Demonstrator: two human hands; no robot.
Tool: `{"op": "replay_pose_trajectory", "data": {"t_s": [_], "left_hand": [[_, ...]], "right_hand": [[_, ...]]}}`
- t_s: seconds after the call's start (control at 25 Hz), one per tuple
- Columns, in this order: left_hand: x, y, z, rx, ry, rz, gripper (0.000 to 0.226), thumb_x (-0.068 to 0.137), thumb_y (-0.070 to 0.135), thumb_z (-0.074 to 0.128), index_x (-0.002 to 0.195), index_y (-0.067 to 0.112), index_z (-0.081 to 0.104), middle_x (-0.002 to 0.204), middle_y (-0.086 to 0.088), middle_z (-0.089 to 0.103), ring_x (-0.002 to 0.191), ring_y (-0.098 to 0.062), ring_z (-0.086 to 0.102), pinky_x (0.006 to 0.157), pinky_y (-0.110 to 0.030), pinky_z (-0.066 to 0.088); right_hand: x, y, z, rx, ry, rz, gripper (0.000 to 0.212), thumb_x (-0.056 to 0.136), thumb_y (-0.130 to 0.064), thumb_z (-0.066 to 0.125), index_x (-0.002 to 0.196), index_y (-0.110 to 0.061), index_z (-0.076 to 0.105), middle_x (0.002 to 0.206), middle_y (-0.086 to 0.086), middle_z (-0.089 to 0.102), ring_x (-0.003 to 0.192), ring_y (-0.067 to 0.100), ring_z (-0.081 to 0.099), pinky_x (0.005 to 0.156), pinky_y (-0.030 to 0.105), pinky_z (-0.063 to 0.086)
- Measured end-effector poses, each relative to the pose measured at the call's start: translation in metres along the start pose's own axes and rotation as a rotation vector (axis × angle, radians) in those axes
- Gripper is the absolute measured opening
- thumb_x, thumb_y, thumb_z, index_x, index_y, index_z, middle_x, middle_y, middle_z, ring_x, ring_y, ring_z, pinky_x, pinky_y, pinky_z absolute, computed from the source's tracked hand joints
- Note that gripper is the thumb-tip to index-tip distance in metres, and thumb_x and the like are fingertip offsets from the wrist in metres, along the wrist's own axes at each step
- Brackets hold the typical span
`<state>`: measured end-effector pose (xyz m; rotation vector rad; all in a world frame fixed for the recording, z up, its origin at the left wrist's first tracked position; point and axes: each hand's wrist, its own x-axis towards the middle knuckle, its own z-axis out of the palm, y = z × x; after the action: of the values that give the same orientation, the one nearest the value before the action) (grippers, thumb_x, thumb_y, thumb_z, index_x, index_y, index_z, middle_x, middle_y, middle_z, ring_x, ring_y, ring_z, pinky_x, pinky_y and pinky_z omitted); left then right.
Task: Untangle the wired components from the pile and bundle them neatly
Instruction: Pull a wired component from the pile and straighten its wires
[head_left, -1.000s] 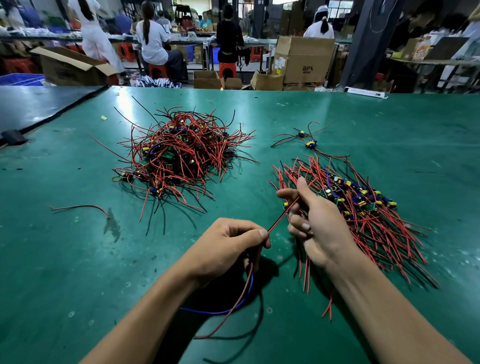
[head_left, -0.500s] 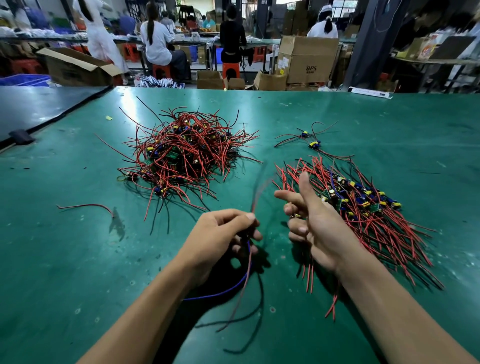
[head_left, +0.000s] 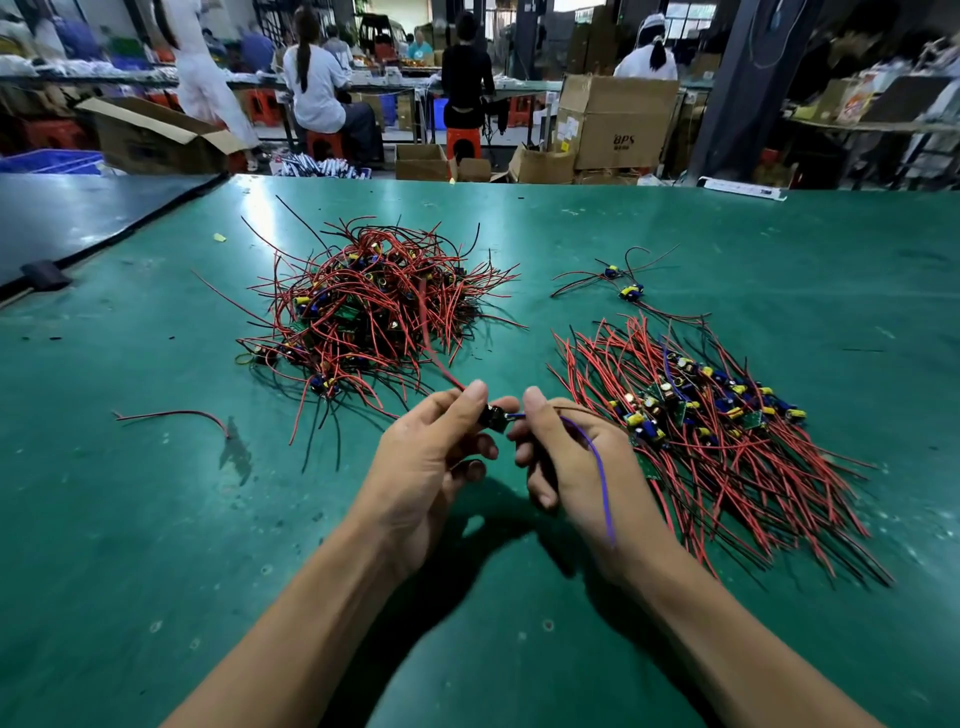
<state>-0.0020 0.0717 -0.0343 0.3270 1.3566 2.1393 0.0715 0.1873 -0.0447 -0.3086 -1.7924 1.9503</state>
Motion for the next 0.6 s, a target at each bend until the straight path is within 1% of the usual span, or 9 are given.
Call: {"op": "replay_pose_trajectory", "data": {"t_s": [0.12,0.2,0.24,0.32,0.36,0.4,0.44,0.52,0.6], "left_hand": [[-0.001,0.000,-0.004,-0.209,-0.160,-0.100,0.025,0.066,0.025,0.076,0.091,0.019,0.077,0.097,-0.004,0.074,0.067,-0.011,0.067,0.058,-0.020,0.052],[0.001,0.002,-0.009,-0.310,-0.241,-0.188,0.035,0.070,0.006,0.074,0.104,0.012,0.073,0.102,-0.008,0.073,0.075,-0.016,0.071,0.062,-0.025,0.057],[0.001,0.003,-0.010,-0.316,-0.249,-0.237,0.033,0.073,0.002,0.071,0.105,0.008,0.069,0.095,-0.010,0.073,0.071,-0.017,0.071,0.060,-0.025,0.057],[0.000,0.003,-0.009,-0.224,-0.240,-0.362,0.016,0.075,0.016,0.069,0.089,0.009,0.071,0.073,-0.006,0.070,0.054,-0.014,0.066,0.050,-0.023,0.055],[-0.002,0.004,-0.007,-0.148,-0.260,-0.403,0.020,0.075,0.030,0.068,0.078,0.011,0.074,0.065,-0.004,0.067,0.048,-0.013,0.064,0.045,-0.022,0.053],[-0.003,0.005,-0.005,-0.067,-0.295,-0.421,0.031,0.074,0.041,0.065,0.069,0.012,0.074,0.061,-0.002,0.066,0.045,-0.012,0.063,0.042,-0.021,0.051],[-0.005,0.007,-0.004,-0.006,-0.318,-0.423,0.039,0.072,0.048,0.062,0.065,0.012,0.075,0.061,-0.001,0.067,0.044,-0.011,0.063,0.040,-0.021,0.050],[-0.006,0.008,-0.002,0.004,-0.315,-0.396,0.034,0.070,0.043,0.064,0.068,0.012,0.077,0.067,-0.003,0.071,0.050,-0.011,0.067,0.043,-0.022,0.052],[-0.005,0.005,0.000,-0.024,-0.280,-0.308,0.022,0.071,0.032,0.069,0.078,0.012,0.077,0.075,-0.008,0.073,0.060,-0.014,0.071,0.050,-0.023,0.056]], "right_hand": [[0.003,-0.010,-0.005,0.242,-0.056,0.123,0.028,0.089,-0.037,0.064,0.067,-0.023,0.074,0.059,-0.002,0.056,0.036,0.008,0.037,0.039,0.018,0.030],[0.004,-0.014,-0.010,0.336,-0.133,0.171,0.025,0.087,-0.036,0.069,0.067,-0.021,0.069,0.058,-0.002,0.051,0.036,0.007,0.033,0.041,0.019,0.025],[0.004,-0.016,-0.012,0.355,-0.175,0.188,0.024,0.087,-0.035,0.070,0.067,-0.021,0.066,0.058,-0.002,0.049,0.036,0.006,0.031,0.041,0.019,0.022],[0.004,-0.018,-0.015,0.320,-0.254,0.185,0.027,0.086,-0.035,0.067,0.064,-0.021,0.062,0.058,-0.002,0.043,0.039,0.006,0.028,0.041,0.020,0.018],[0.004,-0.019,-0.016,0.267,-0.286,0.167,0.031,0.086,-0.036,0.068,0.060,-0.020,0.060,0.057,-0.003,0.040,0.041,0.007,0.027,0.042,0.020,0.018],[0.004,-0.019,-0.017,0.204,-0.305,0.146,0.035,0.085,-0.036,0.069,0.057,-0.020,0.058,0.055,-0.003,0.037,0.044,0.008,0.027,0.043,0.022,0.018],[0.004,-0.017,-0.018,0.144,-0.301,0.126,0.036,0.084,-0.037,0.070,0.055,-0.019,0.059,0.055,-0.003,0.037,0.047,0.011,0.027,0.046,0.024,0.017],[0.003,-0.014,-0.018,0.083,-0.227,0.118,0.028,0.081,-0.039,0.076,0.065,-0.018,0.068,0.062,0.007,0.043,0.056,0.019,0.032,0.053,0.031,0.021],[0.002,-0.010,-0.014,0.127,-0.157,0.165,0.024,0.074,-0.040,0.084,0.077,-0.019,0.073,0.070,0.013,0.053,0.059,0.021,0.041,0.054,0.028,0.031]]}}
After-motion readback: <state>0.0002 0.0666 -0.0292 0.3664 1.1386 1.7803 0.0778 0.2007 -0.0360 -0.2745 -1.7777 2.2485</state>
